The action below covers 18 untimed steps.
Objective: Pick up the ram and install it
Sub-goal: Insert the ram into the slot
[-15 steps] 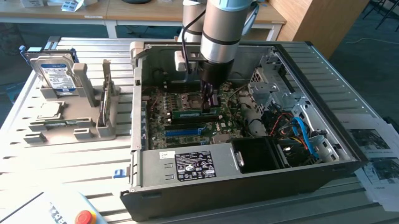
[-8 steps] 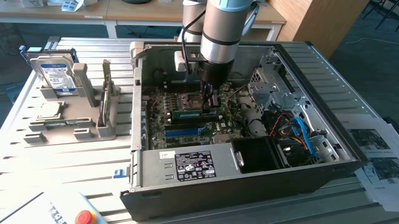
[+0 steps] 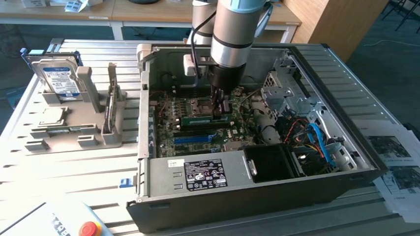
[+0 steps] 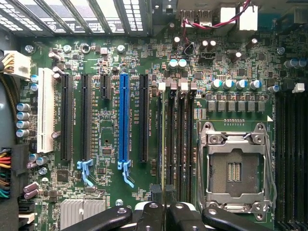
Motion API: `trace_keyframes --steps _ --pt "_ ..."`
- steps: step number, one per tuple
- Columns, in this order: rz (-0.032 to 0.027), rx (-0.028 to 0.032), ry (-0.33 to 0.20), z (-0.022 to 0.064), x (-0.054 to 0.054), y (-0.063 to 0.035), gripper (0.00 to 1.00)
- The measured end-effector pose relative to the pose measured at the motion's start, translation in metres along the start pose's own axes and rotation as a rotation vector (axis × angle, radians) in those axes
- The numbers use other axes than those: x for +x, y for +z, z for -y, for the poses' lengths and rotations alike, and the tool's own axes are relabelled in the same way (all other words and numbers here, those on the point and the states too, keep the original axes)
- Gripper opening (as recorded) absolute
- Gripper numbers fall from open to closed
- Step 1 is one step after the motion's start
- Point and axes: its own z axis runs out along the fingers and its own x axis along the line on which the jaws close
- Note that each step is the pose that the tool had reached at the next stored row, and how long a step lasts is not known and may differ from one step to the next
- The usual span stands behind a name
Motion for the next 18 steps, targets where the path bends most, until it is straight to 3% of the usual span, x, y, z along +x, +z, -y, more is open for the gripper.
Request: trace_keyframes --steps 18 --pt "0.0001 0.0009 0.008 -0.0007 -0.0003 0.0018 0.12"
